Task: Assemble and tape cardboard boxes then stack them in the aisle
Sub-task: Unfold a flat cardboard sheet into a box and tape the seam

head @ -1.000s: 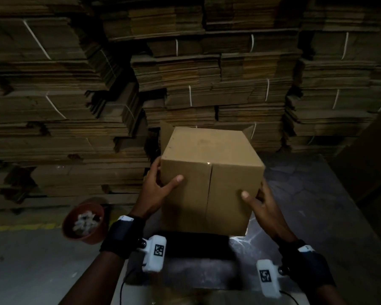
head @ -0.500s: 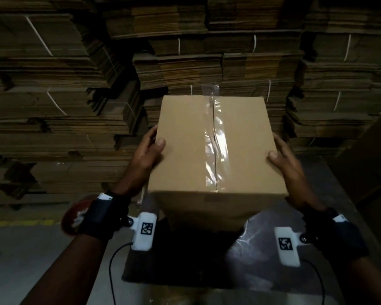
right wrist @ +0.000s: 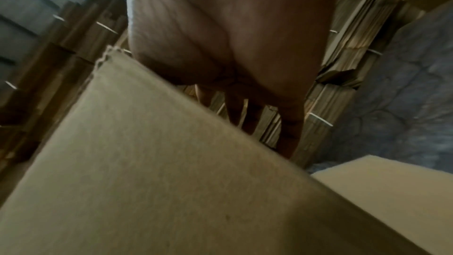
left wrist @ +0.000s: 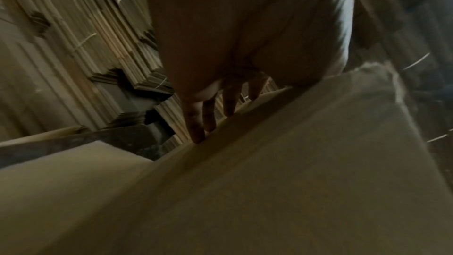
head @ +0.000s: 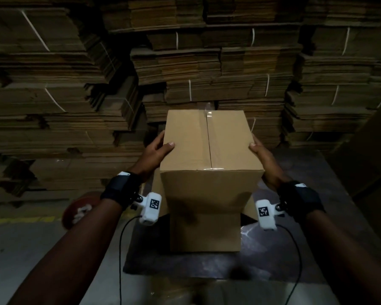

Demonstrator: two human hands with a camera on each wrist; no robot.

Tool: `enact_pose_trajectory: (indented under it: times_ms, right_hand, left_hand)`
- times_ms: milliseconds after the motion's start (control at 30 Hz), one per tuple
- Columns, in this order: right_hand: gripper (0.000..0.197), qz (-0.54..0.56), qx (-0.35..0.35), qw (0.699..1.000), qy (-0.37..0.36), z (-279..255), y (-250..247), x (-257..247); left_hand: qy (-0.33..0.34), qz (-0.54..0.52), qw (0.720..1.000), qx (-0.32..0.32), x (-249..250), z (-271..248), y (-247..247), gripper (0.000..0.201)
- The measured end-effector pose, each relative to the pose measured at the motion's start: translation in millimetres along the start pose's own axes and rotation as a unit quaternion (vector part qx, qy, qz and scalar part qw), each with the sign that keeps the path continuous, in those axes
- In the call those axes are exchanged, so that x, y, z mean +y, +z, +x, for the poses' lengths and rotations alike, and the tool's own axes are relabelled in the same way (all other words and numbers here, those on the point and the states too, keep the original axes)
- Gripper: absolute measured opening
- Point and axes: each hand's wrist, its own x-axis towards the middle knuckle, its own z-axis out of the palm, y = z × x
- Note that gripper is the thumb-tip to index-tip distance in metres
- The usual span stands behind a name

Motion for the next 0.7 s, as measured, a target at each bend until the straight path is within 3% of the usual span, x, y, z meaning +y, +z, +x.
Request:
enact_pose_trajectory:
  times_ms: [67,167,267,367,433,500,567,633,700]
  right_hand:
    - [0.081,-0.016,-0.001,1.0,0.009,5.1,0.8,15.9]
    - [0.056,-0.066,0.005,0.997,0.031,2.6,0.1,42.9]
    - [0.056,-0.109,-0.003,0.993,0.052,1.2,-2.1,59.4]
    - [0.058,-0.148,0.024,0.988,0.027,6.1,3.7,53.3]
    - [0.076,-0.17,0.025,0.985,0.014,9.7,12.0,50.6]
    - [0.09,-0.311,0.008,0.95,0.017,7.1,21.8,50.6]
    - [0.082,-0.434,0.028,0.901,-0.002,3.2,28.9,56.2]
    - [0.077,-0.447,0.049,0.893,-0.018,-0.7,34.1,55.5]
    - [0.077,-0.439,0.051,0.897,-0.011,0.4,33.3,56.5]
  left_hand:
    - [-0.017,-0.003,1.0,0.004,-17.5,-0.4,0.1,0.058]
    - [-0.044,0.03,0.998,0.02,-47.2,-5.2,3.3,0.063]
    - [-0.04,0.074,0.996,0.042,-70.7,-5.6,5.3,0.072]
    - [-0.03,0.164,0.983,0.075,-74.6,3.8,6.1,0.08]
    - [-0.001,0.252,0.963,0.092,-72.4,10.5,6.9,0.074]
    - [0.031,0.326,0.94,0.099,-64.9,11.6,11.7,0.065]
    - [0.074,0.411,0.902,0.107,-56.5,7.5,20.3,0.043]
    - [0.136,0.466,0.87,0.088,-47.9,-5.0,35.7,0.033]
    - [0.217,0.499,0.838,0.039,-43.9,-22.8,56.2,0.039]
